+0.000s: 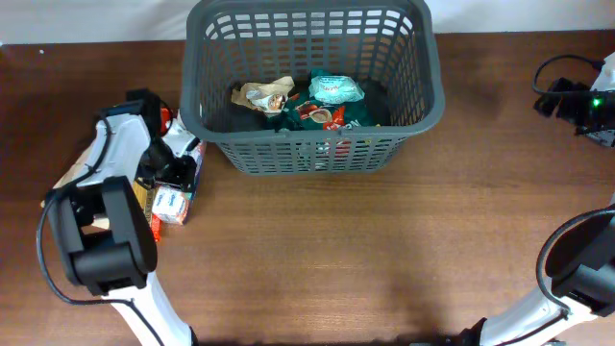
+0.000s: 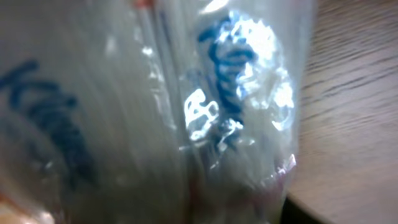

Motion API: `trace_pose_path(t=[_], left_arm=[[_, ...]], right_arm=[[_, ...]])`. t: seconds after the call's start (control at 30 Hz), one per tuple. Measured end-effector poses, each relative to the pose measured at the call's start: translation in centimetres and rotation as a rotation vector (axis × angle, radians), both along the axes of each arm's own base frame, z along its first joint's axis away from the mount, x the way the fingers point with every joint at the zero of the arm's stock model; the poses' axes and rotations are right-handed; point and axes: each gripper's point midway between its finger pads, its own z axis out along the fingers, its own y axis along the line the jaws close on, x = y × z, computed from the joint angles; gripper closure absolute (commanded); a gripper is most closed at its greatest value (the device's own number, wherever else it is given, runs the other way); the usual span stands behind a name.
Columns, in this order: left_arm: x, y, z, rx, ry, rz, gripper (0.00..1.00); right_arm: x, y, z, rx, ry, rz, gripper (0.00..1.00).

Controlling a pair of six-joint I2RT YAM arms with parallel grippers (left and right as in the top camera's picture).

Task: Pack container
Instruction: 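Retract the right arm and reach the left gripper to the Kleenex packs, then grasp the Kleenex tissue packs and drop them into the basket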

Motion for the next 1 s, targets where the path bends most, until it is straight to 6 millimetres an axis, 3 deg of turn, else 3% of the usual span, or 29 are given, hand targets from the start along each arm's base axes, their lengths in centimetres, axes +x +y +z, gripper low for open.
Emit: trace_pose_path(t=[0.03,0.3,0.43,0.57,0.7,0.8,0.9,1.0], left_arm=[[0.0,0.2,0.0,0.016,0.0,-0.001,0.98],[0.2,1.3,0.6,0.102,0.008,0.05,0.98],[1.2,2.2,3.4,0.138,-0.007,0.091,0.98],[5.6,3.9,9.3,0.168,-0.177,0.197,0.98],[9.2,5.6,16.7,0.16,-0.392,0.295,0.98],[11.2,5.8,22.4,0.154,-0.557,0.305,0.98],[12.6,3.8,27.8,0.148,-0.708,0.227,0.98],[13.3,-1.2,32.8,0.144,-0.846,0.039,0.98]], right_arm=[[0.0,0.0,0.0,0.0,0.0,-0.001,0.01],[0.0,0.0,0.0,0.0,0.0,0.0,0.01],[0.0,0.0,0.0,0.0,0.0,0.0,0.01],[0.0,0.0,0.0,0.001,0.0,-0.001,0.01],[0.0,0.0,0.0,0.0,0.0,0.0,0.01],[0.0,0.0,0.0,0.001,0.0,-0.001,0.01],[0.0,0.0,0.0,0.0,0.0,0.0,0.01],[0.0,0.0,0.0,0.0,0.0,0.0,0.01]])
